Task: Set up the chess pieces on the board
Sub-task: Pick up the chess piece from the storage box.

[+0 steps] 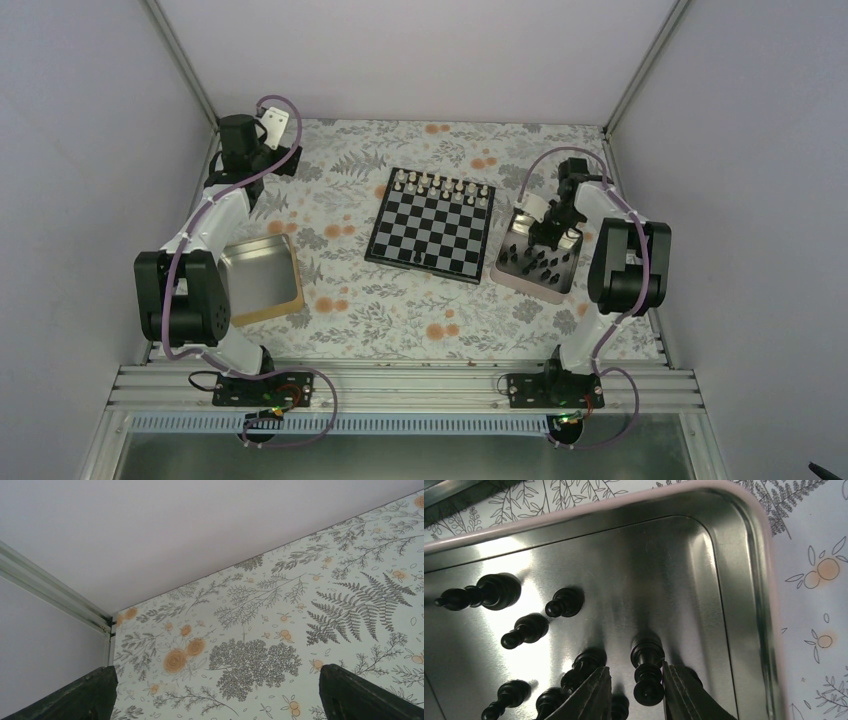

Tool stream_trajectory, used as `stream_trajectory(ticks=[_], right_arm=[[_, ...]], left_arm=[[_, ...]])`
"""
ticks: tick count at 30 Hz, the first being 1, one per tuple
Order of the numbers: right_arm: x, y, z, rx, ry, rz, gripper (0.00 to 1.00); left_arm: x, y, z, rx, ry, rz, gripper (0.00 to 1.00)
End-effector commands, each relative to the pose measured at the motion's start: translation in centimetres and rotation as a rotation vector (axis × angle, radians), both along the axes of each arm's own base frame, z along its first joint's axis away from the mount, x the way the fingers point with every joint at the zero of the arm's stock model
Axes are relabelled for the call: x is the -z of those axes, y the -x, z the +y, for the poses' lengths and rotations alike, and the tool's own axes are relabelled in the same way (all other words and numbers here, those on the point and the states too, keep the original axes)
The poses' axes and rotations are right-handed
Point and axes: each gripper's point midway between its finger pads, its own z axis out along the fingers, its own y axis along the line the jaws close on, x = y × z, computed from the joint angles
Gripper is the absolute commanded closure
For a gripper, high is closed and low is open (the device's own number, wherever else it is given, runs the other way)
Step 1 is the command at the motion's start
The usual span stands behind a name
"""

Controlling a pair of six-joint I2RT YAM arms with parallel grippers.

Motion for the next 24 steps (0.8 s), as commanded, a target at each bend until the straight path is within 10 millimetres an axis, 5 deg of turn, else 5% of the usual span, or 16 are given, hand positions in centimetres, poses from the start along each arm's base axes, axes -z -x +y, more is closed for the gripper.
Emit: stream_trajectory(ticks=[1, 11, 24], right_arm=[[0.9, 0.5, 0.1, 0.011, 0.008, 0.03, 0.72], [0.3, 0.4, 0.0, 0.011, 0.013, 0.008, 0.84], [-6.4, -1.3, 1.5, -0.029, 0.016, -0.074, 0.88]], left_arm=[[0.1, -0.2, -0.4, 0.025, 0.001, -0.001, 0.0], [0.0, 0.0, -0.4, 0.025, 0.001, -0.005, 0.0], [-1.2, 0.3, -0.5, 0.026, 0.008, -0.024, 0.0]])
